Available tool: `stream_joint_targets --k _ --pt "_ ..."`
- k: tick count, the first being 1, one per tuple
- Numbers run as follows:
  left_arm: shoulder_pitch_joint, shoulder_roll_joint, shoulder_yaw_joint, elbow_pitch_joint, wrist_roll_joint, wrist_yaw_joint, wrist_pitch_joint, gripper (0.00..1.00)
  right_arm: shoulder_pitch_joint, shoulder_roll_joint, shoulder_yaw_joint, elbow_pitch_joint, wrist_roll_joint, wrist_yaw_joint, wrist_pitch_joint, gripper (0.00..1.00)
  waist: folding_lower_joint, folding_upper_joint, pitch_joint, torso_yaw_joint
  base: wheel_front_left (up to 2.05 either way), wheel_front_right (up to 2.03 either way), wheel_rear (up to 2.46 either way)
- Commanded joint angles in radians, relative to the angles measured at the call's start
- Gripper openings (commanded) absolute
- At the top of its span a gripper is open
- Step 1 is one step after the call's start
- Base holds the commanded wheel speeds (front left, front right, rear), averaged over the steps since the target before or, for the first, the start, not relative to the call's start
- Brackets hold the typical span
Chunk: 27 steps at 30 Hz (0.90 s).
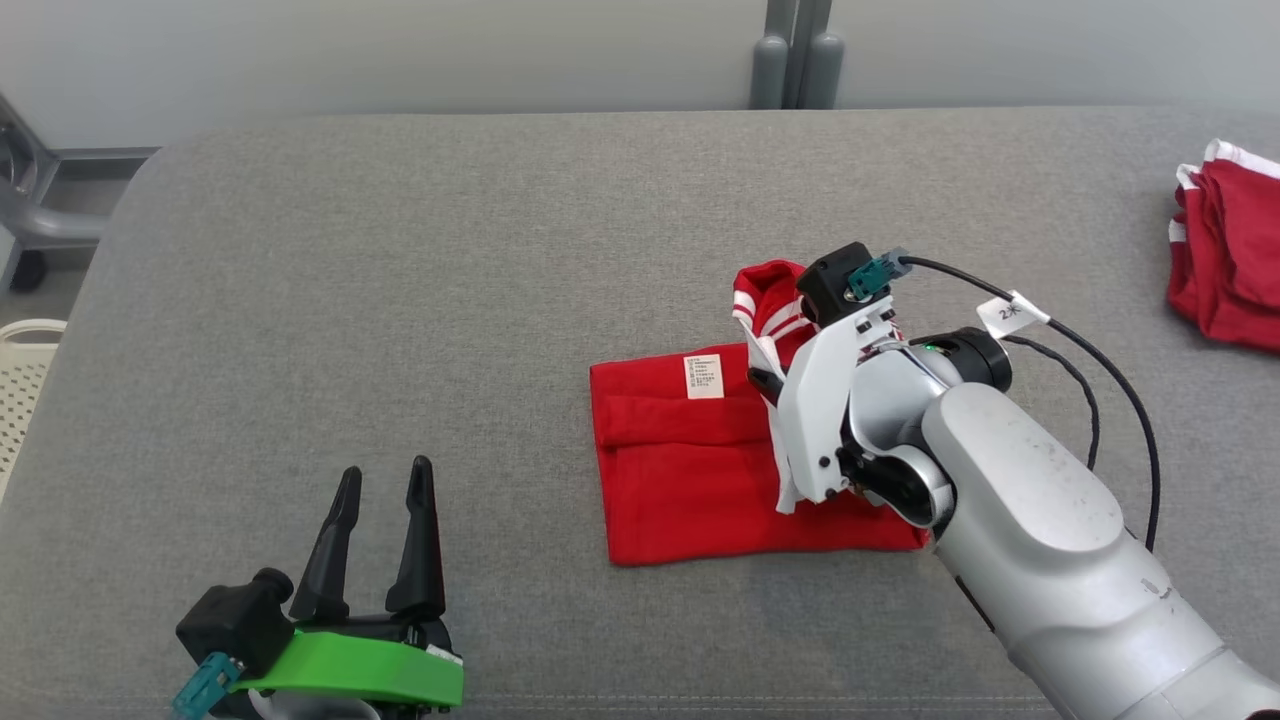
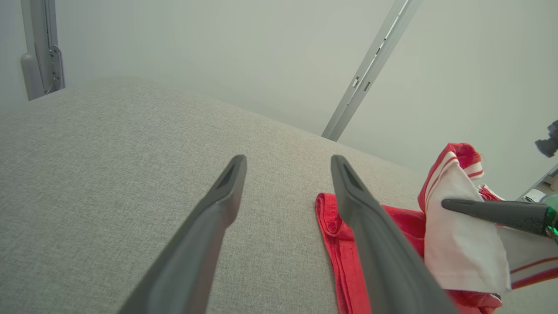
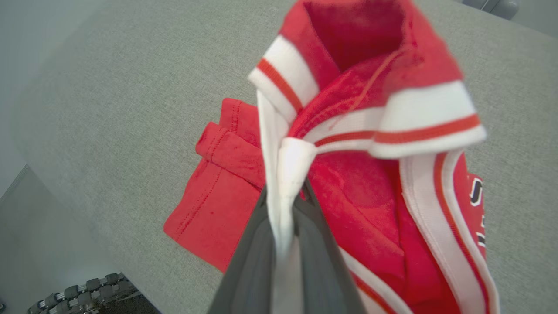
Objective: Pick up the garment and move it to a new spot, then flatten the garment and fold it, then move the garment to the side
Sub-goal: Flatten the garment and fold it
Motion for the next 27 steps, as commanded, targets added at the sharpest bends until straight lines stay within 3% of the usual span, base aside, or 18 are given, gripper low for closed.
stream_joint_targets --k 1,14,15,16,19,20,27 --pt "-0.023 -0.004 -0.004 0.007 -0.004 -0.008 -0.002 1.0 -0.018 0.017 -0.001 0.038 -0.019 -0.001 -0.01 0.0 0.0 0.0 0.011 0.038 0.0 0.0 0.0" --pt "-0.068 -0.028 -0.043 0.037 -0.006 -0.027 -0.002 1.0 -0.116 0.1 -0.018 0.37 -0.124 -0.001 -0.066 0.0 0.0 0.0 0.033 0.146 0.0 0.0 0.0" --pt "-0.07 -0.029 -0.046 0.039 -0.007 -0.029 -0.002 1.0 -0.124 0.101 -0.018 0.387 -0.125 -0.001 -0.072 0.09 0.0 0.0 0.033 0.151 0.0 0.0 0.0" --pt "-0.07 -0.029 -0.046 0.039 -0.007 -0.029 -0.002 1.0 -0.124 0.101 -0.018 0.387 -0.125 -0.001 -0.072 0.09 0.0 0.0 0.033 0.151 0.0 0.0 0.0" --pt "-0.076 -0.03 -0.052 0.044 -0.008 -0.032 -0.002 1.0 -0.137 0.105 0.007 0.408 -0.097 -0.001 -0.083 0.52 0.0 0.0 0.032 0.16 0.0 0.0 0.0" --pt "-0.077 -0.031 -0.054 0.046 -0.009 -0.032 -0.002 1.0 -0.141 0.105 0.02 0.408 -0.083 -0.001 -0.082 1.0 0.0 0.0 0.03 0.161 0.0 0.0 0.0" --pt "-0.066 -0.032 -0.054 0.052 -0.006 -0.03 -0.002 1.0 -0.185 0.103 0.094 0.385 0.015 -0.001 -0.061 1.0 0.0 0.0 0.01 0.138 0.0 0.0 0.0"
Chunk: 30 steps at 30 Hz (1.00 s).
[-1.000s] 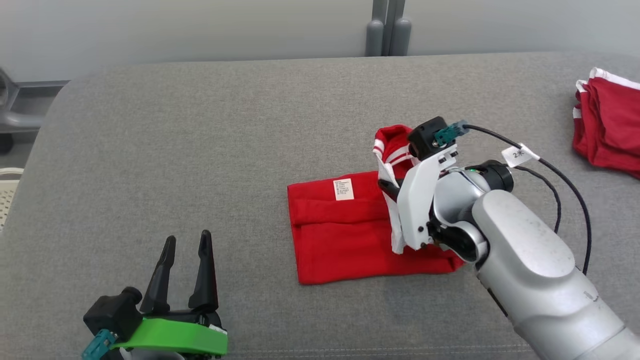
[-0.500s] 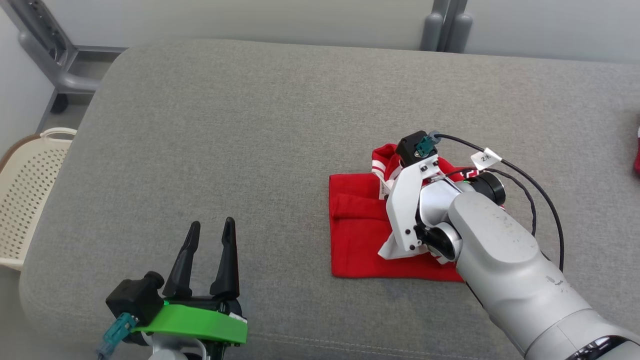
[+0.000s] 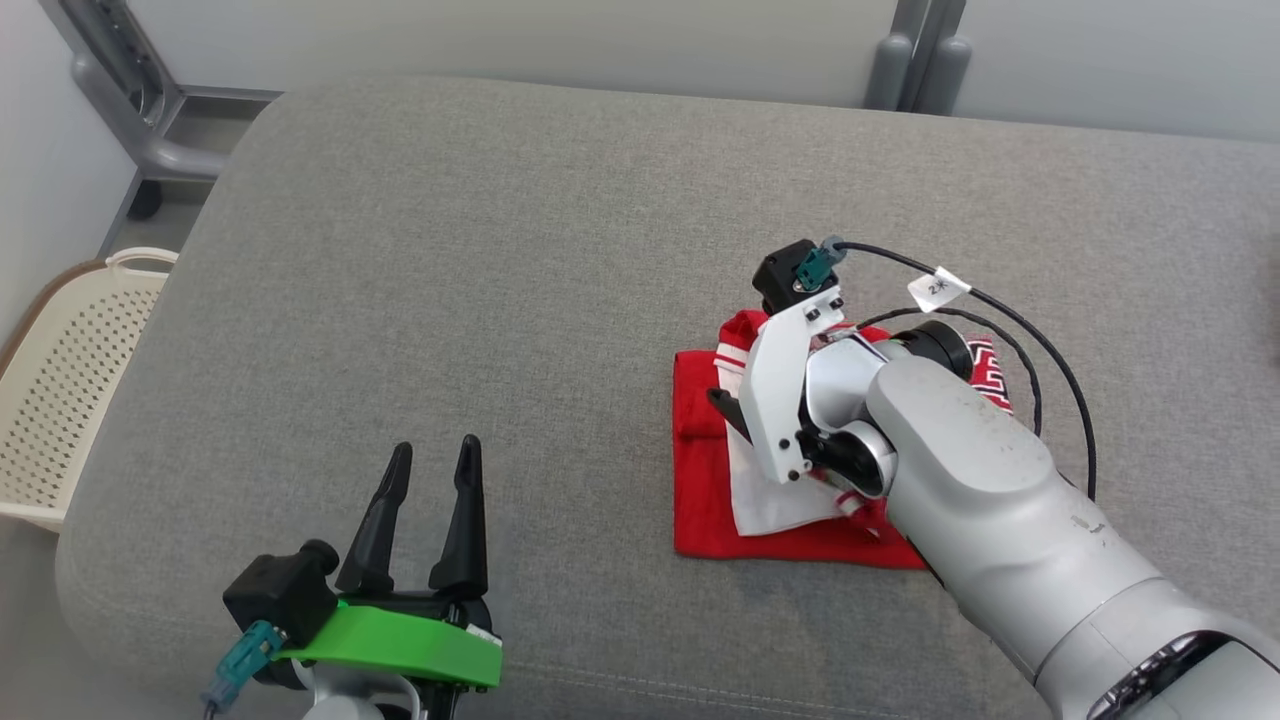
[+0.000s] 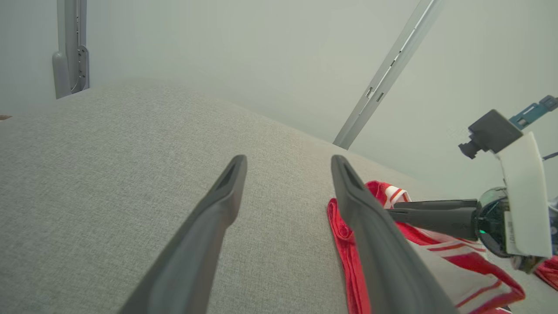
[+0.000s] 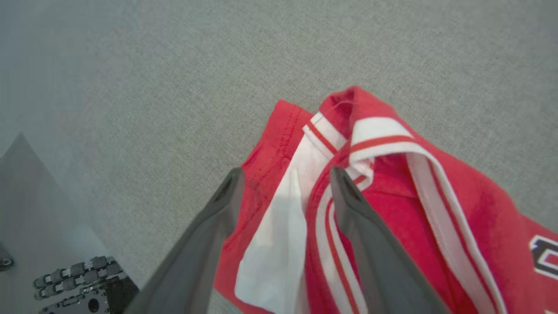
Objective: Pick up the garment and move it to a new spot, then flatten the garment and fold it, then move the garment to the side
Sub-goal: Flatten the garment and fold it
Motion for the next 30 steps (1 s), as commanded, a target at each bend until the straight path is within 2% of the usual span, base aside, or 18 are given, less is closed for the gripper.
stream_joint_targets --k 1,7,14,20,30 --pt "0.001 0.0 0.001 -0.002 0.001 0.002 0.0 1.0 -0.02 -0.004 0.008 -0.011 0.019 -0.001 0.005 1.0 0.0 0.0 -0.011 -0.014 0.0 0.0 0.0" --pt "0.02 0.0 0.015 -0.01 0.015 0.007 0.0 1.0 -0.076 -0.005 0.01 -0.058 0.099 -0.001 -0.016 1.0 0.0 0.0 -0.031 -0.063 0.0 0.0 0.0" --pt "0.042 0.0 0.024 -0.017 0.029 0.008 0.0 1.0 -0.099 -0.007 -0.085 -0.035 0.092 -0.001 -0.137 1.0 0.0 0.0 -0.042 -0.122 0.0 0.0 0.0" --pt "0.051 0.005 0.013 -0.017 0.037 0.007 0.0 1.0 -0.04 -0.059 -0.14 -0.053 0.093 -0.001 -0.204 1.0 0.0 0.0 -0.035 -0.161 0.0 0.0 0.0" --pt "0.064 0.012 -0.007 -0.03 0.042 0.015 0.012 1.0 0.126 -0.179 -0.199 -0.191 0.133 -0.001 -0.271 1.0 0.0 0.0 -0.018 -0.199 0.0 0.0 0.0"
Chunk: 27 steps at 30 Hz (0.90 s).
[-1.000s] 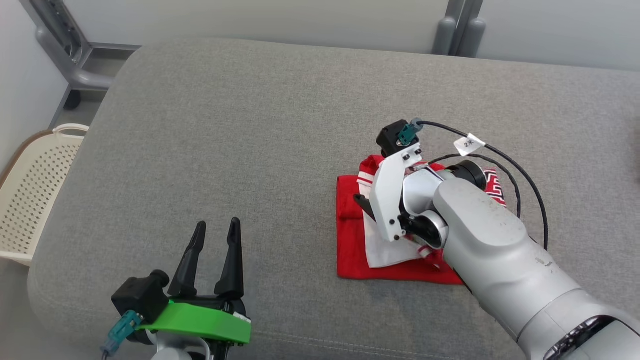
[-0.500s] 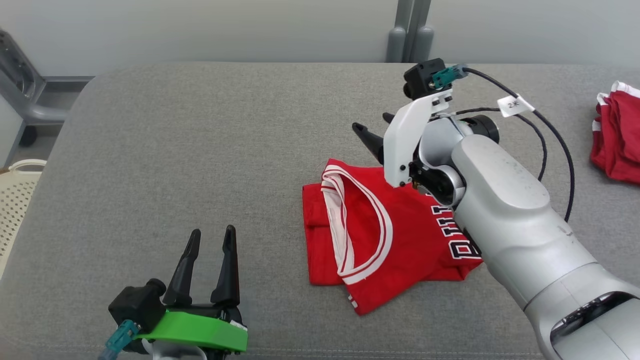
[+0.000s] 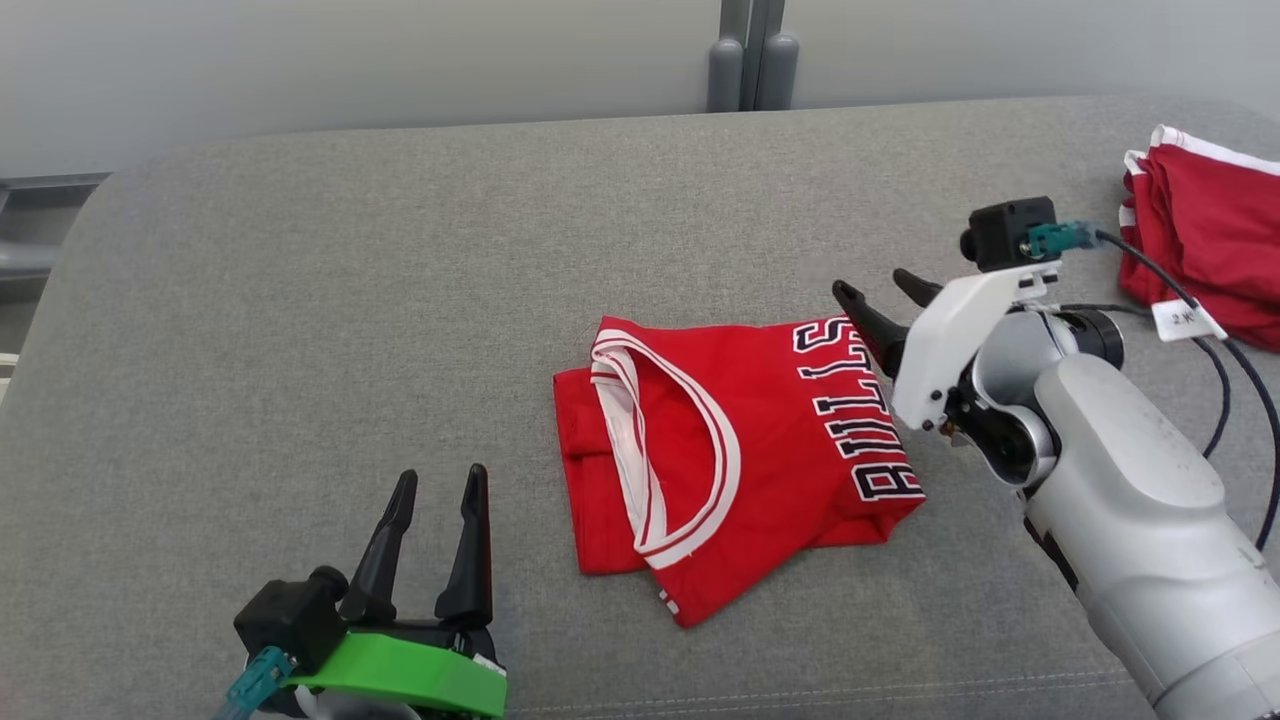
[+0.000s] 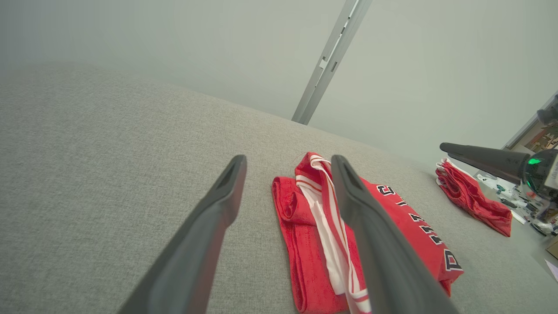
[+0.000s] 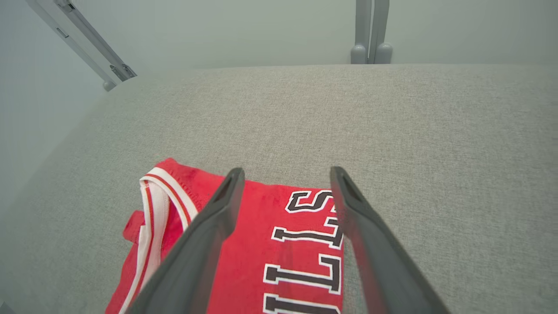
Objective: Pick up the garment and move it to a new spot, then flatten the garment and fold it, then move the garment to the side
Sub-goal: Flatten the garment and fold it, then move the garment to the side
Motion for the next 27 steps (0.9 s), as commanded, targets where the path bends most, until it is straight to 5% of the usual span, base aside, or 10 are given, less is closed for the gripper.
stream_joint_targets --k 1,13,27 --pt "0.013 0.01 -0.001 -0.005 0.005 0.002 0.003 1.0 0.032 -0.014 -0.015 -0.016 0.005 -0.001 -0.018 1.0 0.0 0.0 0.005 -0.008 0.0 0.0 0.0" --pt "0.011 0.024 -0.006 -0.022 0.002 0.007 0.014 1.0 0.169 -0.035 -0.093 -0.04 -0.004 -0.001 -0.003 1.0 0.0 0.0 0.025 -0.008 0.0 0.0 0.0" --pt "-0.012 0.029 -0.016 -0.022 -0.004 0.011 0.014 1.0 0.156 -0.034 -0.138 0.062 0.072 -0.001 0.108 1.0 0.0 0.0 0.067 0.061 0.0 0.0 0.0"
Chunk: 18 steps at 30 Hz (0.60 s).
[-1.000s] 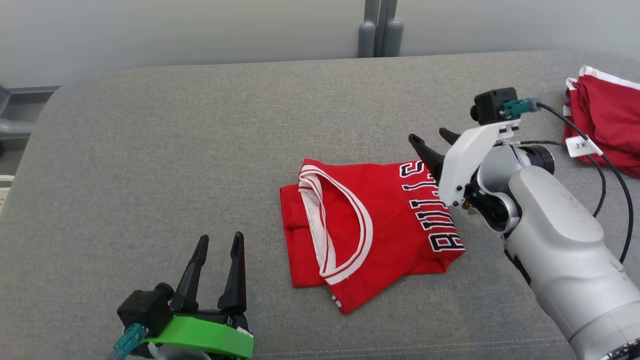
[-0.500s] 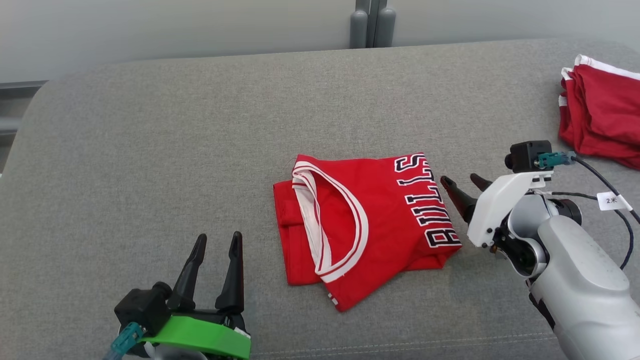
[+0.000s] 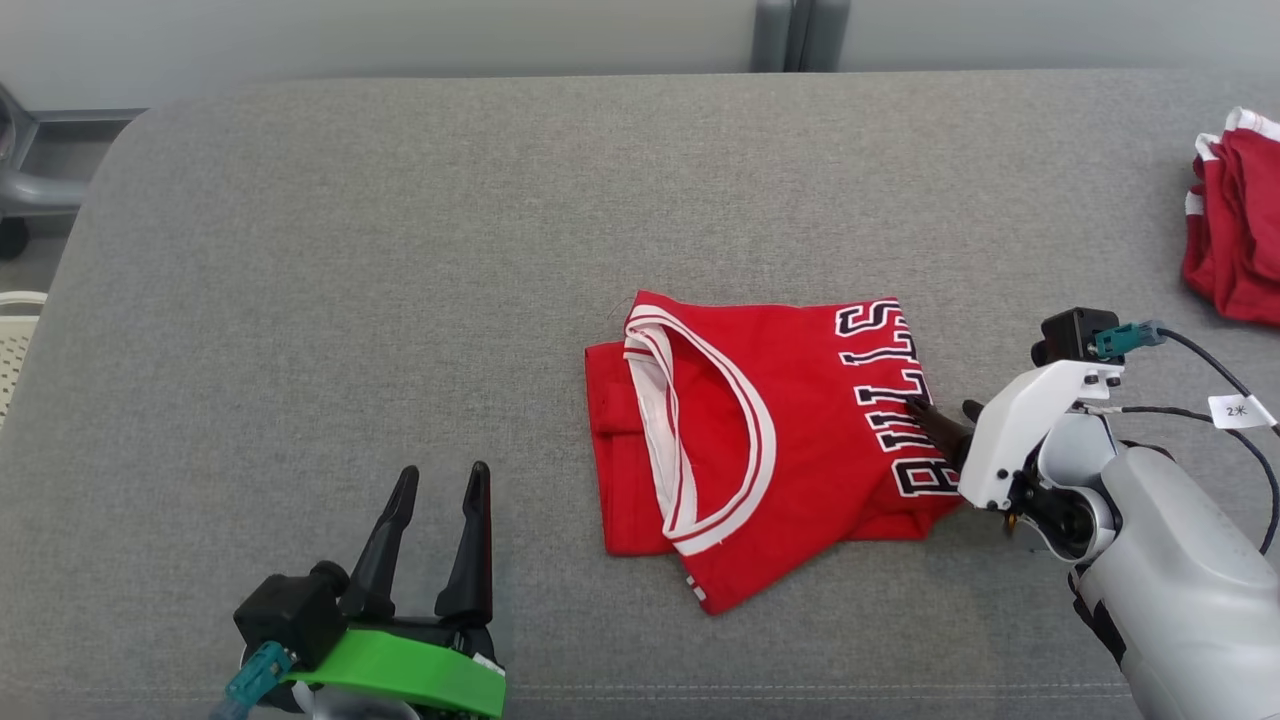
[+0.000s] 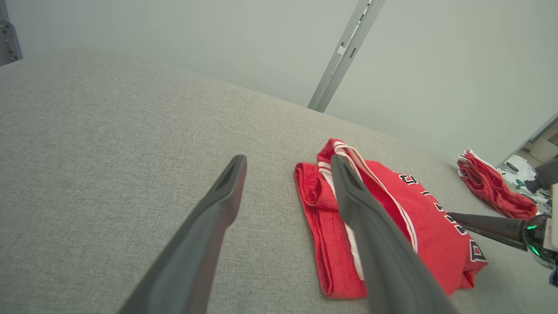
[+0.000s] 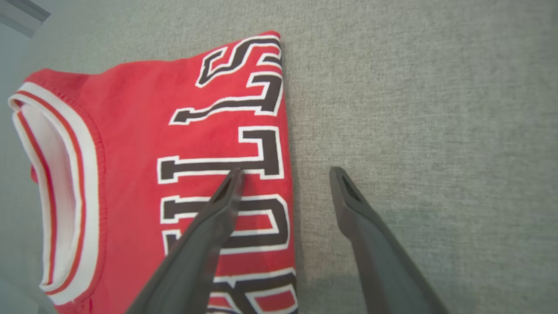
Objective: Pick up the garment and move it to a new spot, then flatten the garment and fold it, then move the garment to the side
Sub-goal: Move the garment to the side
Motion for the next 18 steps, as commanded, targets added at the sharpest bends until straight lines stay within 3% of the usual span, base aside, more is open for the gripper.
stream_joint_targets --k 1,10,11,12,13,14,15,18 --pt "-0.012 0.006 0.002 0.004 -0.003 0.001 -0.003 1.0 -0.012 0.001 -0.001 0.011 0.022 -0.001 0.021 1.0 0.0 0.0 0.012 0.018 0.0 0.0 0.0" --pt "-0.027 0.006 -0.003 0.012 -0.006 -0.003 -0.009 1.0 -0.05 -0.011 0.035 0.045 0.083 -0.001 0.093 1.0 0.0 0.0 0.039 0.057 0.0 0.0 0.0" --pt "-0.029 0.006 -0.003 0.013 -0.006 -0.004 -0.01 1.0 -0.053 -0.012 0.041 0.048 0.087 -0.001 0.1 0.6 0.0 0.0 0.041 0.06 0.0 0.0 0.0" --pt "-0.03 0.006 -0.003 0.014 -0.007 -0.003 -0.011 1.0 -0.056 -0.014 0.05 0.047 0.091 -0.001 0.105 0.33 0.0 0.0 0.042 0.063 0.0 0.0 0.0" --pt "-0.031 0.005 -0.003 0.014 -0.008 -0.003 -0.012 1.0 -0.056 -0.016 0.06 0.046 0.095 -0.001 0.107 0.21 0.0 0.0 0.043 0.065 0.0 0.0 0.0" --pt "-0.033 0.005 -0.003 0.015 -0.008 -0.003 -0.013 1.0 -0.057 -0.02 0.067 0.043 0.099 -0.001 0.106 0.21 0.0 0.0 0.044 0.067 0.0 0.0 0.0" --pt "-0.034 0.004 -0.002 0.016 -0.009 -0.002 -0.012 1.0 -0.059 -0.022 0.074 0.041 0.104 -0.001 0.104 0.0 0.0 0.0 0.045 0.069 0.0 0.0 0.0" --pt "-0.035 0.003 0.001 0.019 -0.008 0.0 -0.016 1.0 -0.067 -0.035 0.092 0.024 0.12 -0.001 0.097 0.0 0.0 0.0 0.043 0.068 0.0 0.0 0.0"
